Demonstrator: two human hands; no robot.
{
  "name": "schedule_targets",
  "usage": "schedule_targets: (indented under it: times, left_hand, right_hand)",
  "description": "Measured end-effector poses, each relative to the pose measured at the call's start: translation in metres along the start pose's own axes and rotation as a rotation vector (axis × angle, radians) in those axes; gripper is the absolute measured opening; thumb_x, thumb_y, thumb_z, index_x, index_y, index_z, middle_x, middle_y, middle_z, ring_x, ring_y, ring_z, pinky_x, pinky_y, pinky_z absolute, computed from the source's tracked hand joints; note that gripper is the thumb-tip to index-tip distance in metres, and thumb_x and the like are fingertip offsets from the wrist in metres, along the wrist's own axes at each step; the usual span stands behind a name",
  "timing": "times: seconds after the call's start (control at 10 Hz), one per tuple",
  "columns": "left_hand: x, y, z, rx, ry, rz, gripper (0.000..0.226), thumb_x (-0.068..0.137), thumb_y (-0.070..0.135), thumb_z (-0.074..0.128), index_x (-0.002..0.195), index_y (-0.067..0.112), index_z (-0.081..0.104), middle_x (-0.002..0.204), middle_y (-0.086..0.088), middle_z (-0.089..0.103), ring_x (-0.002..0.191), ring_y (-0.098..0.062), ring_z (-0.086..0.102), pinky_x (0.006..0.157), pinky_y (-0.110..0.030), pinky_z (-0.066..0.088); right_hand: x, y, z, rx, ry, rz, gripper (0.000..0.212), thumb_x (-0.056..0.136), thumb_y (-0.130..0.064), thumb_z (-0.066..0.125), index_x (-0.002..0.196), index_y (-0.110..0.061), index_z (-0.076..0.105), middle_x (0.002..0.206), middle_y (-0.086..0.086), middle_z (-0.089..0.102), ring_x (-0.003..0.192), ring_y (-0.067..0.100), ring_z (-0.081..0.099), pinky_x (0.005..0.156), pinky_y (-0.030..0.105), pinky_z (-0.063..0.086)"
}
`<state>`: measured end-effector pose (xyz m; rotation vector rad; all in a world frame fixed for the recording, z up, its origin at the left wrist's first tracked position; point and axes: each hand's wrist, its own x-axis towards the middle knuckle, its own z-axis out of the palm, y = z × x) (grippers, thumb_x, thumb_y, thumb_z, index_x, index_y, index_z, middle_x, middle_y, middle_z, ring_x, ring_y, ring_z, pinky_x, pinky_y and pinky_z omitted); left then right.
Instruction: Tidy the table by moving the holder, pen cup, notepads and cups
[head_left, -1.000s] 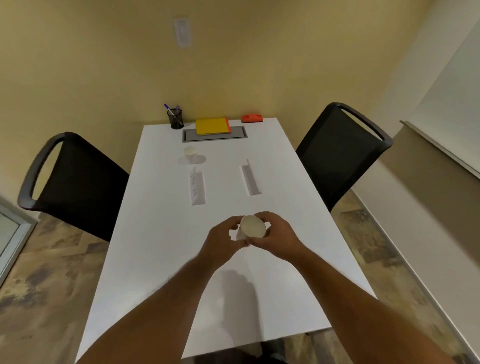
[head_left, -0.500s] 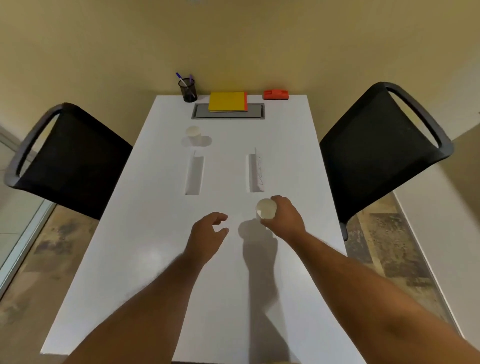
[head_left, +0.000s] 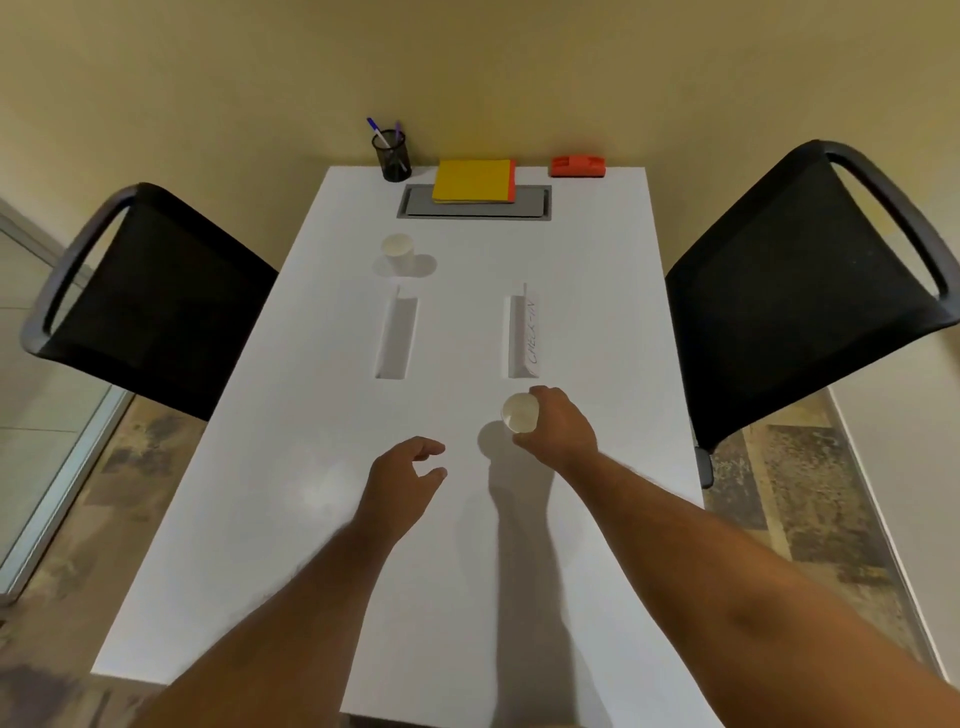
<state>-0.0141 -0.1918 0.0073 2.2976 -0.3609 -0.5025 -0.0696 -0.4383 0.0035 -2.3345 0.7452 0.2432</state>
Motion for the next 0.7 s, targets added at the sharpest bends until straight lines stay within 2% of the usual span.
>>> schedule_targets:
  times: [0.2, 0.3, 0.6, 0.7]
  left_hand:
    - [-0.006, -0.007, -0.007, 0.007, 0.011, -0.023, 0.027, 0.087, 0.015, 0.080, 0.111, 0.025, 0.074, 0.110, 0.015, 0.071, 0.108, -0.007, 0.064, 0.098, -0.027, 0.052]
    - [-0.008, -0.009, -0.012, -0.017, 0.045, -0.037, 0.027, 0.087, 0.015, 0.081, 0.111, 0.024, 0.074, 0.108, 0.016, 0.070, 0.106, -0.006, 0.064, 0.092, -0.015, 0.043]
    - [-0.012, -0.002, -0.018, 0.023, 0.025, 0.028, 0.026, 0.089, 0.017, 0.079, 0.113, 0.025, 0.072, 0.111, 0.016, 0.068, 0.109, -0.006, 0.061, 0.096, -0.020, 0.044]
    - [-0.009, 0.000, -0.022, 0.069, 0.067, 0.104, 0.027, 0.088, 0.016, 0.078, 0.113, 0.023, 0.072, 0.118, 0.010, 0.069, 0.110, -0.012, 0.061, 0.097, -0.022, 0.044]
  right_hand:
    - [-0.007, 0.002, 0.007, -0.037, -0.065, 0.015, 0.098, 0.082, -0.037, 0.087, 0.161, -0.018, 0.032, 0.153, 0.005, 0.046, 0.135, 0.029, 0.057, 0.105, 0.045, 0.054]
    - [-0.015, 0.006, 0.009, -0.035, -0.050, 0.048, 0.106, 0.079, -0.039, 0.089, 0.162, -0.018, 0.027, 0.152, 0.006, 0.044, 0.132, 0.030, 0.059, 0.099, 0.046, 0.056]
    - [-0.045, 0.014, 0.010, -0.001, -0.031, 0.083, 0.106, 0.082, -0.040, 0.088, 0.164, -0.019, 0.025, 0.161, 0.005, 0.037, 0.137, 0.028, 0.057, 0.105, 0.046, 0.053]
    - [-0.053, 0.009, 0.012, 0.017, 0.018, 0.071, 0.102, 0.083, -0.043, 0.086, 0.164, -0.020, 0.027, 0.161, 0.004, 0.038, 0.138, 0.028, 0.056, 0.107, 0.045, 0.053]
